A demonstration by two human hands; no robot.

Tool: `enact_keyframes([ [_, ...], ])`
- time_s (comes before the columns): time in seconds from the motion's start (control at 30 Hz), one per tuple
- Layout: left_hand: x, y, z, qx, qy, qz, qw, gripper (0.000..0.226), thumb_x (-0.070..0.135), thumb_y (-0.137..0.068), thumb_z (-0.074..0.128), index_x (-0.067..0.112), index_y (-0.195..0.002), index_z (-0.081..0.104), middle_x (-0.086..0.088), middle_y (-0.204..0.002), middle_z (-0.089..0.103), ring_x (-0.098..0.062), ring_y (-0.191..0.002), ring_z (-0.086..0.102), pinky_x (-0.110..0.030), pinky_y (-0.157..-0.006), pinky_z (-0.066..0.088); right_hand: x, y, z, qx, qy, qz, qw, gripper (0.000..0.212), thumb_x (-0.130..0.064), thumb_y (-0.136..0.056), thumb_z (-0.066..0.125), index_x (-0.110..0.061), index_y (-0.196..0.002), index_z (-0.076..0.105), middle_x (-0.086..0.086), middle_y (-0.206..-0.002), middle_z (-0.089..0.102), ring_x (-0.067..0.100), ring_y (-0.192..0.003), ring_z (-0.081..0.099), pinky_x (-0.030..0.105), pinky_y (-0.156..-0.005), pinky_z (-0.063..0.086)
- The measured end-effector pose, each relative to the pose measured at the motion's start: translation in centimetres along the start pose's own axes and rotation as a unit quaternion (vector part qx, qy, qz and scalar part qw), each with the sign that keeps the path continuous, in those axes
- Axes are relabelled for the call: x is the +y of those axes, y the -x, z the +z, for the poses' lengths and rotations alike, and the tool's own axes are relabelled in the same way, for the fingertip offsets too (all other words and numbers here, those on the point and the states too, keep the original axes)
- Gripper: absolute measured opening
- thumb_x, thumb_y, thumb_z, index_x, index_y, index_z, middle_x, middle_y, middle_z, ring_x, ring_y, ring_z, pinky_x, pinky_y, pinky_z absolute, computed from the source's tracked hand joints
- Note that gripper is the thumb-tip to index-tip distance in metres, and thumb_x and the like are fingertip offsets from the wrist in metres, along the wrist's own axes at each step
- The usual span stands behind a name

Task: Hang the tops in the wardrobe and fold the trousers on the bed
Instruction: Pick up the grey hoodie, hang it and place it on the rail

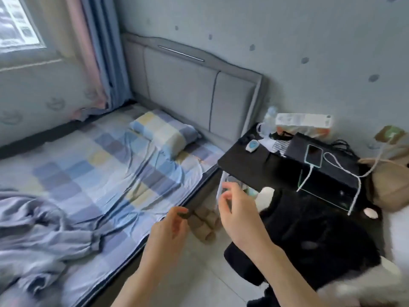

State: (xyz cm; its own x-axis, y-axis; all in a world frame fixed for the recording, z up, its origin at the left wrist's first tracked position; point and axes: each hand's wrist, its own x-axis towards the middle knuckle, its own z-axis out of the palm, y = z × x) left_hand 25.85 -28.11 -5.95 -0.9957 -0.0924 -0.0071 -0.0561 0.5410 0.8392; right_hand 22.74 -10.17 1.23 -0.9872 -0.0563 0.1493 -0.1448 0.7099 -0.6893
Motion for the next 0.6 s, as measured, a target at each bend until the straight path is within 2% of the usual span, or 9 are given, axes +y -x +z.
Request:
enact_keyframes([
  [0.03, -1.8, 0.2, -1.7, 0.019, -0.002, -0.020, 1.000, 0.027, 0.022, -0.092, 0.059, 0.048, -0.097, 0.054, 0.012, -0.073, 0.069, -0.001, -0.068, 0.061, -0.021, -0.065, 0.049, -1.3, -0.4, 2.2, -0.033, -0.001, -0.009, 0.999, 0.030, -0.028, -0.098, 0.043, -0.024, -0.127, 0.048, -0.008, -0.095, 0.060, 0.006, -0.080, 0.058, 0.027, -0.079, 0.048],
  [0.13, -8.1, 1.5, -8.4, 0.088, 0.016, -0.091, 0.992, 0.030, 0.017, -0.091, 0.058, 0.046, -0.091, 0.056, 0.009, -0.069, 0.068, -0.003, -0.064, 0.062, -0.032, -0.066, 0.053, -6.7, -1.5, 10.9, -0.129, -0.009, -0.053, 0.990, 0.034, -0.027, -0.096, 0.047, -0.022, -0.130, 0.048, 0.000, -0.107, 0.063, 0.015, -0.099, 0.058, 0.024, -0.081, 0.044],
  [0.2, -13.2, 2.5, -13.2, 0.129, 0.022, -0.136, 0.982, 0.033, 0.014, -0.090, 0.057, 0.046, -0.091, 0.055, 0.009, -0.069, 0.068, -0.002, -0.065, 0.063, -0.033, -0.066, 0.054, -11.0, -1.8, 17.5, -0.201, -0.011, -0.081, 0.976, 0.034, -0.023, -0.095, 0.049, -0.017, -0.128, 0.049, 0.004, -0.109, 0.064, 0.020, -0.105, 0.057, 0.027, -0.084, 0.043],
  [0.3, -20.9, 3.9, -19.4, 0.155, 0.033, -0.201, 0.967, 0.032, 0.010, -0.089, 0.058, 0.041, -0.094, 0.057, 0.006, -0.067, 0.068, -0.008, -0.067, 0.064, -0.035, -0.068, 0.055, -16.1, -1.8, 26.1, -0.274, -0.010, -0.095, 0.957, 0.030, -0.018, -0.095, 0.049, -0.014, -0.125, 0.051, 0.007, -0.106, 0.065, 0.024, -0.103, 0.058, 0.030, -0.083, 0.041],
  [0.4, -29.6, 5.4, -25.4, 0.178, 0.021, -0.281, 0.943, 0.034, 0.008, -0.087, 0.061, 0.042, -0.087, 0.055, 0.006, -0.067, 0.066, -0.005, -0.065, 0.062, -0.020, -0.061, 0.047, -20.5, -1.8, 35.7, -0.335, -0.003, -0.097, 0.937, 0.026, -0.019, -0.095, 0.049, -0.015, -0.119, 0.055, 0.004, -0.102, 0.064, 0.024, -0.101, 0.058, 0.027, -0.076, 0.037],
  [0.43, -33.0, 5.8, -27.5, 0.188, 0.019, -0.304, 0.934, 0.034, 0.007, -0.086, 0.062, 0.040, -0.085, 0.054, 0.005, -0.067, 0.066, -0.008, -0.065, 0.062, -0.020, -0.061, 0.045, -22.0, -1.9, 39.5, -0.362, 0.003, -0.097, 0.927, 0.025, -0.020, -0.095, 0.049, -0.015, -0.119, 0.055, 0.003, -0.103, 0.064, 0.023, -0.103, 0.058, 0.027, -0.076, 0.038],
  [0.5, -38.9, 6.6, -31.2, 0.190, 0.021, -0.353, 0.916, 0.032, 0.006, -0.086, 0.060, 0.037, -0.083, 0.054, 0.003, -0.069, 0.067, -0.016, -0.068, 0.063, -0.028, -0.065, 0.047, -24.3, -2.0, 46.1, -0.402, 0.020, -0.096, 0.910, 0.026, -0.022, -0.096, 0.049, -0.014, -0.120, 0.054, 0.006, -0.109, 0.065, 0.024, -0.106, 0.057, 0.031, -0.080, 0.041],
  [0.6, -45.5, 7.9, -35.2, 0.191, 0.007, -0.408, 0.893, 0.021, 0.010, -0.087, 0.060, 0.031, -0.090, 0.059, 0.005, -0.076, 0.067, -0.013, -0.074, 0.062, -0.034, -0.071, 0.049, -26.5, -2.1, 53.8, -0.438, 0.045, -0.105, 0.892, 0.026, -0.022, -0.096, 0.048, -0.013, -0.120, 0.054, 0.008, -0.110, 0.065, 0.026, -0.104, 0.057, 0.030, -0.076, 0.038],
])
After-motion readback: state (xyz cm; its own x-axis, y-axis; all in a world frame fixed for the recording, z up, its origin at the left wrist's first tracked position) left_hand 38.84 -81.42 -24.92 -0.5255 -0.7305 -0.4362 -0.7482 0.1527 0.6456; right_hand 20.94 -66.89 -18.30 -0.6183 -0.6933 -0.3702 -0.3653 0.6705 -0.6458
